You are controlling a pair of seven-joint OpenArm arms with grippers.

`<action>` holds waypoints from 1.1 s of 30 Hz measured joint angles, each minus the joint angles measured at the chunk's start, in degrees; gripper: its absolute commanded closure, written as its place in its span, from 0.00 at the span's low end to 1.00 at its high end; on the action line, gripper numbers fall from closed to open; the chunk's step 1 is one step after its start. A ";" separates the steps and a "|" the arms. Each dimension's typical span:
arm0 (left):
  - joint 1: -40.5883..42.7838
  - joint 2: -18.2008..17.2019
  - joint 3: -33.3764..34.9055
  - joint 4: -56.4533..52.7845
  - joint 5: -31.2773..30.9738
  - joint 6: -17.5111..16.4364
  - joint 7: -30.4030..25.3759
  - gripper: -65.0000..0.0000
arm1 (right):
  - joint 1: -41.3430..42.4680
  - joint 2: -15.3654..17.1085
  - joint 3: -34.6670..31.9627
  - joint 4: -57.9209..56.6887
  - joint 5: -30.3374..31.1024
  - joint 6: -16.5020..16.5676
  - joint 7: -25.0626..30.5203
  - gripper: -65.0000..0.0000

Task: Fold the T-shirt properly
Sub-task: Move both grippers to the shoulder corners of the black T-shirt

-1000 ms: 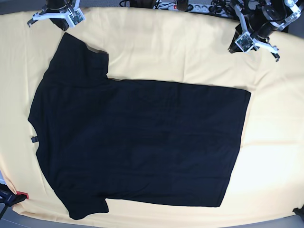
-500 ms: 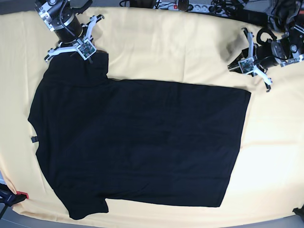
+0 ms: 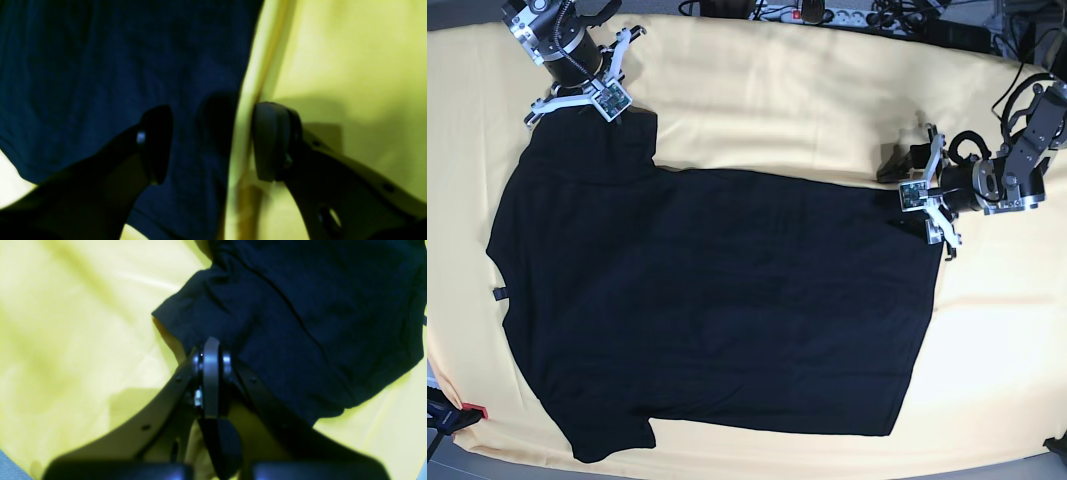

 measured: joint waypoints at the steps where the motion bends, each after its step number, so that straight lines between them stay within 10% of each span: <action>1: -1.09 0.02 1.07 -0.52 0.92 0.00 -0.74 0.40 | 0.00 0.00 0.00 0.00 0.00 -0.15 -0.22 1.00; 33: -3.67 -11.17 3.21 2.01 -3.02 -3.26 5.79 0.40 | 0.00 -0.04 0.00 0.02 0.00 -1.27 -0.90 1.00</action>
